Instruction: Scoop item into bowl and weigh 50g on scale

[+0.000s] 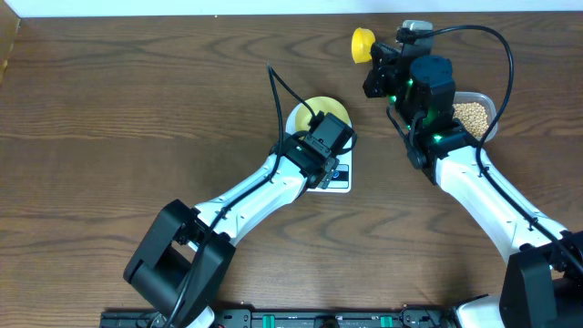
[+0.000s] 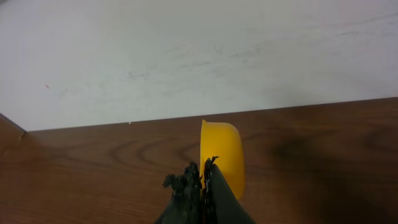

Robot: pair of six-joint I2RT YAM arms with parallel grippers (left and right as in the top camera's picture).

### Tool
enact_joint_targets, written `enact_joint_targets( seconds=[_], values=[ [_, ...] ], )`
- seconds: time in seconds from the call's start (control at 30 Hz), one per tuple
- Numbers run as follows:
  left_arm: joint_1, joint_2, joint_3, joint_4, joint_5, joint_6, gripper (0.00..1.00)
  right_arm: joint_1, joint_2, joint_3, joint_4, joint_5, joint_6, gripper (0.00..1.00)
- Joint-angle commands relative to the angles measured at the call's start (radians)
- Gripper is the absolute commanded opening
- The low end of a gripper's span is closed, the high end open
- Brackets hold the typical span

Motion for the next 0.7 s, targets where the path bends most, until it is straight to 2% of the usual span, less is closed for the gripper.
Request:
enact_joint_targets(
  seconds=[0.0,0.23,0.67],
  values=[
    [-0.018,0.010,-0.006,-0.001,-0.040,0.003,0.84,-0.012,0.007,0.017,0.000,0.008,-0.012,0.01],
    [-0.068,0.010,-0.014,0.000,-0.110,0.002,0.84,-0.012,0.007,0.017,-0.001,0.008,-0.012,0.01],
    [-0.069,0.010,-0.021,0.011,-0.111,0.003,0.84,-0.009,0.007,0.017,-0.002,0.007,-0.012,0.01]
  ],
)
